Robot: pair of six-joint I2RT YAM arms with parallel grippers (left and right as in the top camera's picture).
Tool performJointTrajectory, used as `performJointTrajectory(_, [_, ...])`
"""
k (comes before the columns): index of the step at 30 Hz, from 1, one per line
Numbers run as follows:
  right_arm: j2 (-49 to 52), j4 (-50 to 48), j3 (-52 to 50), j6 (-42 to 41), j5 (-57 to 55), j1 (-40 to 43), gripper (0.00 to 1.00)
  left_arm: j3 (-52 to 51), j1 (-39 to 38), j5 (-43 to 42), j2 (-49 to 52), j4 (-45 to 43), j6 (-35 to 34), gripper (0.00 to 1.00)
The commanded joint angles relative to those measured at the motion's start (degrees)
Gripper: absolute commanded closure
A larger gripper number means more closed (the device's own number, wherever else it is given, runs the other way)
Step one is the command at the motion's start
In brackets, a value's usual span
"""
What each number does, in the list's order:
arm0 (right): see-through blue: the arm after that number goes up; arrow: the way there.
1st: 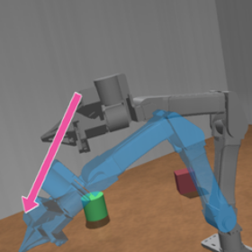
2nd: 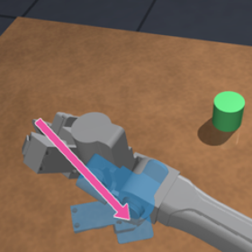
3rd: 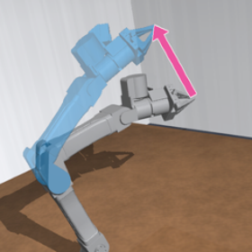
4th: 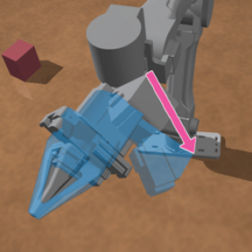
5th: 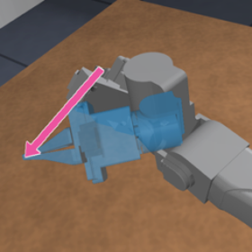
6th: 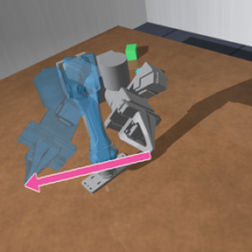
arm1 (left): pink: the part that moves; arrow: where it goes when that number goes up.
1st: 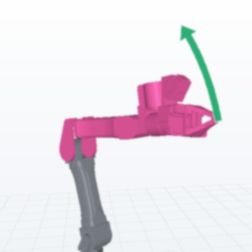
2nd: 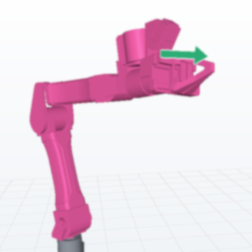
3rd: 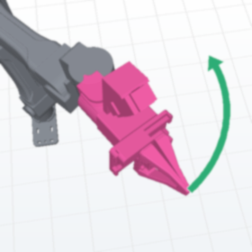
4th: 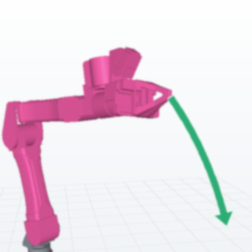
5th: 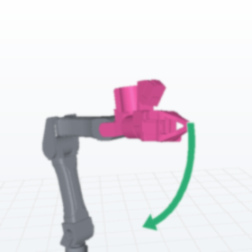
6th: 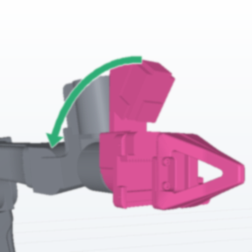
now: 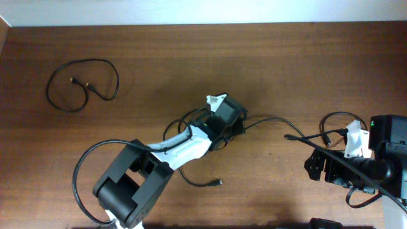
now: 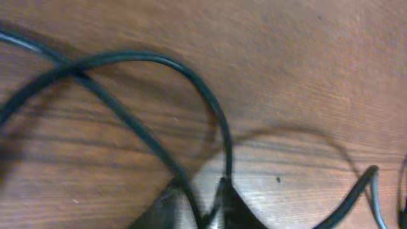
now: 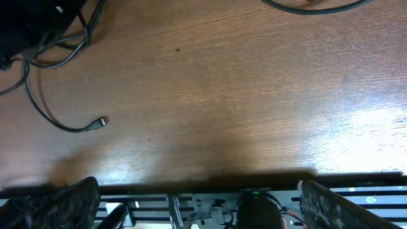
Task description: Untangle cables
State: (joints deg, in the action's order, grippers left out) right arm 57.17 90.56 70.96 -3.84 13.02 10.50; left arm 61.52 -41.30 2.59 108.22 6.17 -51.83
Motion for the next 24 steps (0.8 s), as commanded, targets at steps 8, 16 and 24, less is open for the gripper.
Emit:
performJointTrajectory(8, [-0.5, -0.17, -0.46, 0.42, 0.5, 0.0, 0.0, -0.02, 0.7, 2.34, 2.25, -1.68, 0.0, 0.83])
performJointTrajectory(16, [-0.5, -0.2, -0.46, 0.39, 0.5, 0.0, 0.0, 0.94, 1.49, -7.06, 1.75, -3.74, 10.99, 1.0])
performJointTrajectory(24, [-0.5, 0.0, -2.49, 0.39, 15.04, 0.0, 0.01, 1.01, 6.58, -8.44, -27.74, 9.9, 16.76, 1.0])
